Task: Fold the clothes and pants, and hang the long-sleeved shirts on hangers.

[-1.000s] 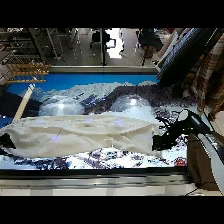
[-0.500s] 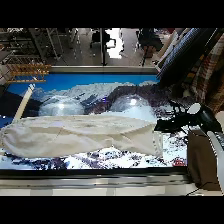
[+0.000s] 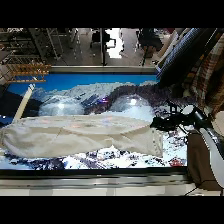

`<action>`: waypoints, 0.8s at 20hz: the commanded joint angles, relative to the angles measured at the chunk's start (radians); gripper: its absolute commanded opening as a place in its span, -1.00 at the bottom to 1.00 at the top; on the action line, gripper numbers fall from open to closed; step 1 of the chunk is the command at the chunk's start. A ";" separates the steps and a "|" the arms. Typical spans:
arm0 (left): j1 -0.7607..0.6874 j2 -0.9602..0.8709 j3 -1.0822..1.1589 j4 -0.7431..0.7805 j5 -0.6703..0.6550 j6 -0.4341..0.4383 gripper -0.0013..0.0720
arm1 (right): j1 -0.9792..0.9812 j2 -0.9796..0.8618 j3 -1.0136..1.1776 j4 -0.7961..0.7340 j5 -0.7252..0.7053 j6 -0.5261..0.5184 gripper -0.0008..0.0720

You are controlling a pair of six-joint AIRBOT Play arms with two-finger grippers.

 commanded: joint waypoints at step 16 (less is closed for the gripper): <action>-0.004 -0.013 0.001 -0.026 0.027 0.061 -0.91 | 0.000 -0.172 0.069 0.056 -0.064 -0.118 -0.57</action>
